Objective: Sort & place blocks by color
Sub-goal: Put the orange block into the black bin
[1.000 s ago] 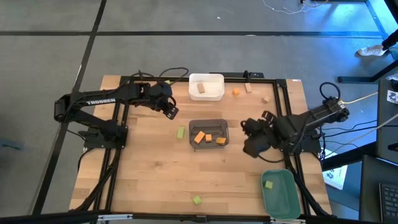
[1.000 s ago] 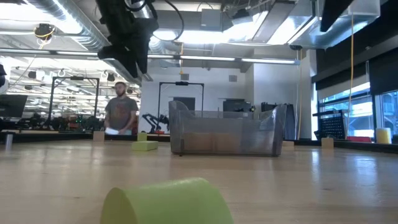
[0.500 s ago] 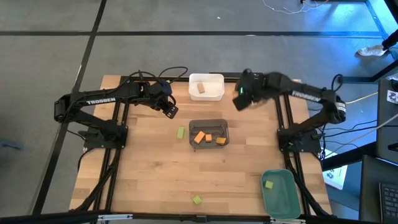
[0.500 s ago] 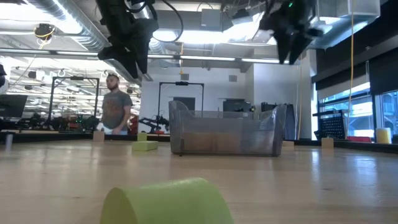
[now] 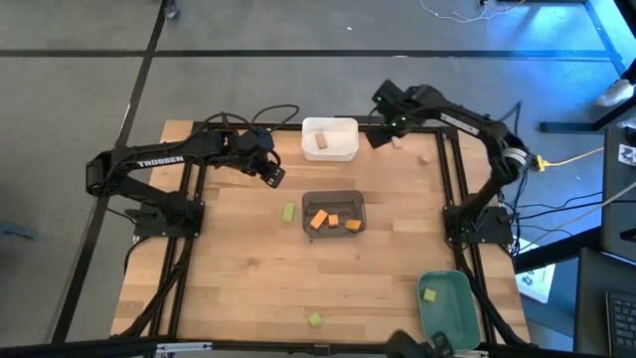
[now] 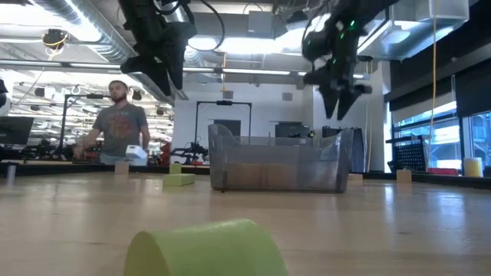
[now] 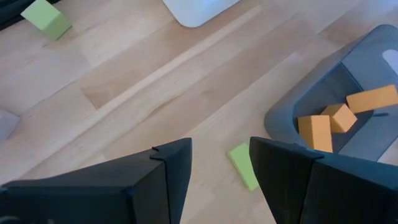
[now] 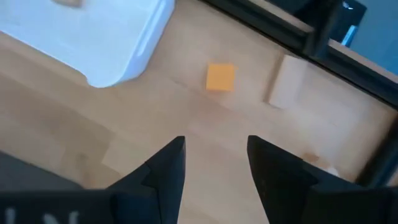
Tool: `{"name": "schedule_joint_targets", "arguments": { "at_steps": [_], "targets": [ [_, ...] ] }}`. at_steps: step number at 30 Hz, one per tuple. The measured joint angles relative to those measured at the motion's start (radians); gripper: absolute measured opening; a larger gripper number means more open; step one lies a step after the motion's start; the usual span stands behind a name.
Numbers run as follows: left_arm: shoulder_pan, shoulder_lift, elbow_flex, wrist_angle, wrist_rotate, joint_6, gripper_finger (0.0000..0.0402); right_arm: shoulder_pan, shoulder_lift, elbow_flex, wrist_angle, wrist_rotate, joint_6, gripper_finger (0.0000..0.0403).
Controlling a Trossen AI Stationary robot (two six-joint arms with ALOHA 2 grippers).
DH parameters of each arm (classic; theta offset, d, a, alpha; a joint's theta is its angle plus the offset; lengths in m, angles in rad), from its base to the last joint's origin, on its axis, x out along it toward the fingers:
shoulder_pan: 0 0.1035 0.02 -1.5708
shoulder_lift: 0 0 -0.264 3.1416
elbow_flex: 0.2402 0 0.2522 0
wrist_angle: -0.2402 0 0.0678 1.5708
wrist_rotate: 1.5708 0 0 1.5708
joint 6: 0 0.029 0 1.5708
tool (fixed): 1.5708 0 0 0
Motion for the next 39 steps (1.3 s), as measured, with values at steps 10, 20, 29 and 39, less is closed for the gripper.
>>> {"name": "schedule_joint_targets", "arguments": {
  "at_steps": [10, 20, 29, 39],
  "targets": [
    [0.006, 0.0, 0.0, 0.002, 0.0, -0.019, 0.0153, -0.047, 0.193, -0.001, 0.133, -0.085, -0.077, 0.0173],
    [0.006, 0.0, 0.0, 0.002, 0.002, -0.027, 0.0153, -0.081, 0.262, -0.001, 0.138, -0.082, -0.081, 0.0173],
    [0.017, 0.0, 0.0, 0.002, 0.003, -0.026, 0.0153, -0.09, 0.269, -0.001, 0.165, -0.08, -0.16, 0.0163],
    [0.034, 0.0, 0.0, 0.002, 0.003, -0.023, 0.0153, -0.09, 0.269, -0.001, 0.151, -0.083, -0.155, 0.0126]
  ]
}}
